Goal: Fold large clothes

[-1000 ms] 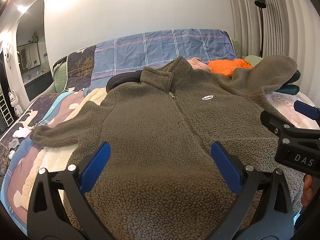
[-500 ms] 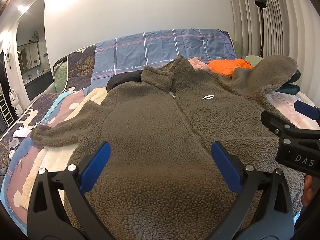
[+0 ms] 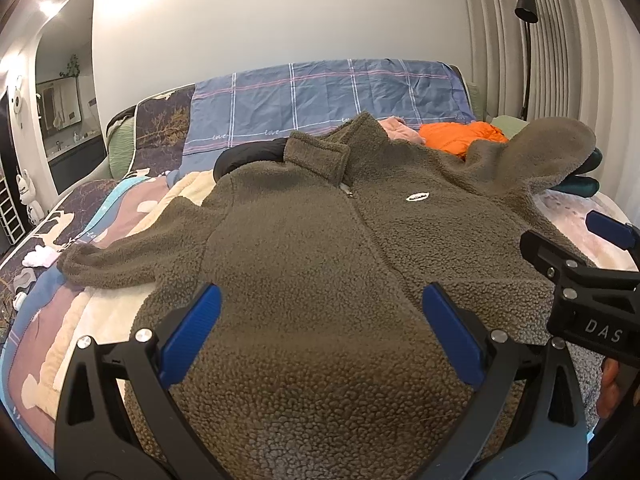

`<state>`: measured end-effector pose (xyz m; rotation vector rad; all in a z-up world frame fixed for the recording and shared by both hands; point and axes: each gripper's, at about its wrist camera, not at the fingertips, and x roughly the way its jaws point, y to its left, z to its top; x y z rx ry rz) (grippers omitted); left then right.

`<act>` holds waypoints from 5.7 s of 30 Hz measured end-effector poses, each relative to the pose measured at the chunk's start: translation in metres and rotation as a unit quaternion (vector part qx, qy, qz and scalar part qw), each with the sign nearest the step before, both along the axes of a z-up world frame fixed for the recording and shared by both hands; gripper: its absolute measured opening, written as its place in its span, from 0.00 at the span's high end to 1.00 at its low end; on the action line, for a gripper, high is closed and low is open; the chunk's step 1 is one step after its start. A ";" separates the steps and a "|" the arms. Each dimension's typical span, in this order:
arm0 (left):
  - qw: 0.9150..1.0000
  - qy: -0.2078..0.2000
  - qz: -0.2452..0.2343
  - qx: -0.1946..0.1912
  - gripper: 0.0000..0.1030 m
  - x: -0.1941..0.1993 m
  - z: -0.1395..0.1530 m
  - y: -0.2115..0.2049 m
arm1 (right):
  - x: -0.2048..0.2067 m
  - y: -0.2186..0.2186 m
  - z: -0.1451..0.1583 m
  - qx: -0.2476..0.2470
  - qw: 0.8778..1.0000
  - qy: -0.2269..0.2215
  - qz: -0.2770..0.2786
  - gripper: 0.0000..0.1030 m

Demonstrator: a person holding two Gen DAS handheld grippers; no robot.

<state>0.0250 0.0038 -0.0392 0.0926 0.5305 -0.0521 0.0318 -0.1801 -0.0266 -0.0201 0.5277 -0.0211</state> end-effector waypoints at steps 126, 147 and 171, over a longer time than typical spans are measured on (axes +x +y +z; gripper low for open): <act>0.979 0.103 0.051 -0.170 0.48 0.197 -0.076 0.220 | 0.245 -0.059 -0.007 0.110 0.979 0.157 -0.064 0.66; 0.987 0.113 0.101 0.062 0.42 0.205 -0.071 0.172 | 0.251 0.017 -0.081 0.122 0.960 0.221 0.120 0.86; 0.988 0.154 -0.006 -0.005 0.24 0.258 -0.081 0.046 | 0.183 -0.279 0.053 0.208 0.976 0.028 -0.063 0.60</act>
